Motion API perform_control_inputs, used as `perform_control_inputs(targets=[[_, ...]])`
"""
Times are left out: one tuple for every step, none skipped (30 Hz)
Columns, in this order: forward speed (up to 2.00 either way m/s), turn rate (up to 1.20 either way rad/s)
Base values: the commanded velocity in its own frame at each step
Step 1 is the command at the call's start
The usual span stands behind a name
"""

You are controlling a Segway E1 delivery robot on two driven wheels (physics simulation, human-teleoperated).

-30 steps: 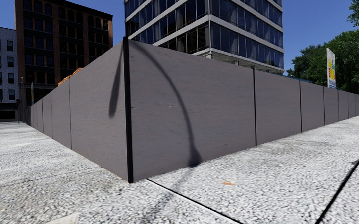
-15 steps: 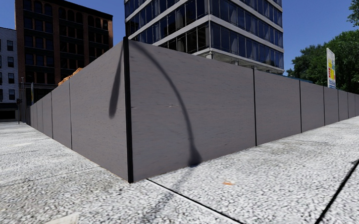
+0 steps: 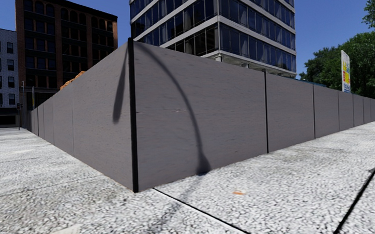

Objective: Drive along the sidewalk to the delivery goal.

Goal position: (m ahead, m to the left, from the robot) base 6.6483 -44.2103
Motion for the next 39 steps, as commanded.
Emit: perform_control_inputs(targets=[[1.36,-0.43],[1.36,-0.43],[1.38,-0.56],[1.44,-0.61],[1.49,-0.62],[1.52,-0.63],[1.52,-0.63],[1.57,-0.63],[1.61,-0.63],[1.63,-0.63],[1.63,-0.63],[1.64,-0.63],[1.64,-0.63],[1.68,-0.63],[1.75,-0.63],[1.75,-0.63],[1.81,-0.63],[1.84,-0.63],[1.84,-0.63],[1.84,-0.63],[1.85,-0.63],[1.85,-0.63],[1.85,-0.63],[1.85,-0.63],[1.85,-0.63],[1.85,-0.63],[1.85,-0.63],[1.85,-0.63],[1.85,-0.63],[1.85,-0.63],[1.85,-0.63],[1.85,-0.63],[1.86,-0.63],[1.86,-0.63],[1.86,-0.63],[1.86,-0.63],[1.86,-0.63],[1.86,-0.63],[1.86,-0.63]])
